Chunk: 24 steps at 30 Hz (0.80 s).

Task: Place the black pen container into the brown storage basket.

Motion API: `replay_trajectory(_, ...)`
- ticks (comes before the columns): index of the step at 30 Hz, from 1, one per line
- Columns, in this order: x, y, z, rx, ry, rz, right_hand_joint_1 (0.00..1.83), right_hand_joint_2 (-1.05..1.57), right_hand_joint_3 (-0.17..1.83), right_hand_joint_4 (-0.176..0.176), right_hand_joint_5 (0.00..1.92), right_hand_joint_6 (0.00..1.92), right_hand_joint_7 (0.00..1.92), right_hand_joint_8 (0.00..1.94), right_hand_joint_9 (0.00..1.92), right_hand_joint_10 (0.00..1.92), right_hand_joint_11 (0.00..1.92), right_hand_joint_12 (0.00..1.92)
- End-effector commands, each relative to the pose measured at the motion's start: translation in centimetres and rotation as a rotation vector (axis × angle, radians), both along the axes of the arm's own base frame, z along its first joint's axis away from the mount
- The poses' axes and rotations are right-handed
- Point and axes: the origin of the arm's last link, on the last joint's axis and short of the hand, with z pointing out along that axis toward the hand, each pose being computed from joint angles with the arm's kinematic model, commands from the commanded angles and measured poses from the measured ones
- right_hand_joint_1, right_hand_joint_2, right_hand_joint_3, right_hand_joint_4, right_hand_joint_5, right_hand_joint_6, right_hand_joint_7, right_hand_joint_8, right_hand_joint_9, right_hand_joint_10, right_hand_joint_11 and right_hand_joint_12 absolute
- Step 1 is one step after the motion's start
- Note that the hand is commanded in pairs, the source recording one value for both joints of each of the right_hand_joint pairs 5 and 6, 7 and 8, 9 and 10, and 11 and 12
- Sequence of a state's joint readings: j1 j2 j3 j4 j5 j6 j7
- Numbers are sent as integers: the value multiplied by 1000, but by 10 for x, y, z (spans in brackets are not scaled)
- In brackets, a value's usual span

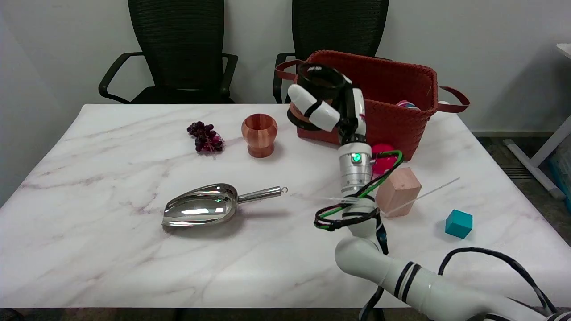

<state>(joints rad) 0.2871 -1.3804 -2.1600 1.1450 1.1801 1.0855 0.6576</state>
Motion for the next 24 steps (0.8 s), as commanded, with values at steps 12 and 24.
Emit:
replay_trajectory(12,97,-58,42,-80,400,-39,1171,964,617,0,972,972,1364,1364,1215,1215,1074,1074)
replay_trajectory(24,141,-110,33,-101,504,-22,1180,908,696,0,983,983,1374,1374,1242,1242,1075,1075)
